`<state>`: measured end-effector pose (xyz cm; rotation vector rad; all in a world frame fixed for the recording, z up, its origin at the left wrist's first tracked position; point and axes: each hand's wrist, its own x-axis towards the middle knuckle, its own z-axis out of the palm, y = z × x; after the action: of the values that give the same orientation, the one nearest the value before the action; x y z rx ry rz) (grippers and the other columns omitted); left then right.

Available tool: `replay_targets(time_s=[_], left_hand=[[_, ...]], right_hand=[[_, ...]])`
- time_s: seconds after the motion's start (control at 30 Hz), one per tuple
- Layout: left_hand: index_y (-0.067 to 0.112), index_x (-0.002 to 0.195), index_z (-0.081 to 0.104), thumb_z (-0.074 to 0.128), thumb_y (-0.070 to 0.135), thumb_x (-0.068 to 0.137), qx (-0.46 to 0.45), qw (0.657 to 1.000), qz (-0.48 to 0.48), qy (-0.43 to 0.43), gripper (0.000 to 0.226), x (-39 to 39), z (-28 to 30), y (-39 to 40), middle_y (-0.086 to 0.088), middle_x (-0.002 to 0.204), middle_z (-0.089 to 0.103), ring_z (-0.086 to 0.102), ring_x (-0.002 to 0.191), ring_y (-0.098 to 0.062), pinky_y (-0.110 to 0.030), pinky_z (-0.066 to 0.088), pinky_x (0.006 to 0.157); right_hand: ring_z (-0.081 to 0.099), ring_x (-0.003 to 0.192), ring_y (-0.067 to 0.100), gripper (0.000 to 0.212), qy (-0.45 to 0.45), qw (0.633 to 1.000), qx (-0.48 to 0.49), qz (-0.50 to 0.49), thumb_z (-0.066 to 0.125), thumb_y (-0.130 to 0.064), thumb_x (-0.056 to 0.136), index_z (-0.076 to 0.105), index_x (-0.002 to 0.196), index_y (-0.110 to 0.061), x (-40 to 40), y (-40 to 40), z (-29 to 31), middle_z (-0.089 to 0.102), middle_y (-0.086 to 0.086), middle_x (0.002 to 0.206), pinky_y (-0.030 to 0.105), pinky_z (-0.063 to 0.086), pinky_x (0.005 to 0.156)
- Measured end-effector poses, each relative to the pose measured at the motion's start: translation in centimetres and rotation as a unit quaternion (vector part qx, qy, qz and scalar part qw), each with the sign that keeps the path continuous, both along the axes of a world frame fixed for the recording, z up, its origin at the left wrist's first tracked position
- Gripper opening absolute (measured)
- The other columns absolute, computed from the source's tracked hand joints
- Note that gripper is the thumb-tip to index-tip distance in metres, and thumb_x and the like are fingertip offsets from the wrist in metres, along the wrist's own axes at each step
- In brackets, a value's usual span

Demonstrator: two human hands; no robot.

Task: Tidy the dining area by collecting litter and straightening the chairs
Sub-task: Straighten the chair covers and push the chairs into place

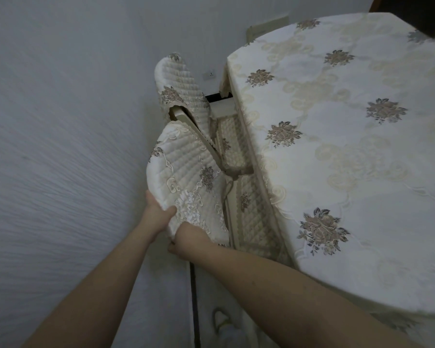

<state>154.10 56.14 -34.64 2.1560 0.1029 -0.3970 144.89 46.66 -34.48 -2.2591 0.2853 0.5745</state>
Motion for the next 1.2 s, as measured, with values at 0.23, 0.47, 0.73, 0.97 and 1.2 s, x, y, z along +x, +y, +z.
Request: replay_targets(time_s=[0.23, 0.47, 0.73, 0.97, 1.2], left_hand=[[0.017, 0.141, 0.015, 0.070, 0.010, 0.083, 0.008, 1.000, -0.010, -0.009, 0.081, -0.3, -0.2, -0.1, -0.010, 0.126, 0.048, 0.052, 0.110, -0.027, -0.043, 0.049, 0.090], [0.017, 0.138, 0.017, 0.070, 0.008, 0.082, 0.004, 1.000, -0.017, -0.013, 0.077, -0.3, -0.2, 0.0, -0.012, 0.126, 0.048, 0.053, 0.110, -0.027, -0.041, 0.048, 0.087], [0.008, 0.141, 0.013, 0.072, 0.014, 0.082, 0.062, 0.998, -0.026, -0.017, 0.084, -0.6, 0.1, -0.4, -0.014, 0.127, 0.047, 0.049, 0.104, -0.022, -0.033, 0.042, 0.083], [0.003, 0.146, 0.013, 0.067, 0.029, 0.085, 0.130, 0.990, -0.045, -0.019, 0.085, -5.5, 1.0, -0.4, -0.020, 0.132, 0.048, 0.051, 0.118, -0.037, -0.041, 0.044, 0.095], [0.010, 0.150, 0.024, 0.062, 0.024, 0.088, 0.257, 0.929, -0.157, -0.214, 0.074, -12.5, 3.2, -2.2, -0.015, 0.155, 0.027, 0.024, 0.142, -0.033, -0.049, 0.027, 0.113]], right_hand=[[0.061, 0.104, 0.030, 0.049, 0.002, 1.000, -0.023, 0.008, 0.066, -0.034, 0.080, 0.052, 0.118, -0.005, 0.1, -0.2, -0.1, 0.059, 0.011, 0.112, 0.030, 0.045, 0.075], [0.061, 0.103, 0.030, 0.048, 0.014, 1.000, -0.020, 0.019, 0.065, -0.035, 0.083, 0.052, 0.120, -0.006, -0.1, -0.4, -0.1, 0.060, 0.011, 0.114, 0.032, 0.045, 0.075], [0.054, 0.116, 0.031, 0.074, 0.048, 0.995, -0.027, 0.084, 0.051, -0.064, 0.083, 0.038, 0.136, -0.013, -1.5, -3.0, 0.4, 0.055, 0.010, 0.129, 0.039, 0.043, 0.094], [0.057, 0.108, 0.034, 0.056, -0.019, 0.989, -0.110, 0.098, 0.045, -0.052, 0.092, 0.038, 0.133, -0.015, -5.5, -8.1, 1.2, 0.057, 0.013, 0.122, 0.039, 0.043, 0.081], [0.051, 0.118, 0.031, 0.054, -0.094, 0.968, -0.231, 0.038, 0.043, -0.043, 0.093, 0.034, 0.139, -0.017, -10.2, -14.7, 1.5, 0.054, 0.012, 0.131, 0.040, 0.038, 0.094]])
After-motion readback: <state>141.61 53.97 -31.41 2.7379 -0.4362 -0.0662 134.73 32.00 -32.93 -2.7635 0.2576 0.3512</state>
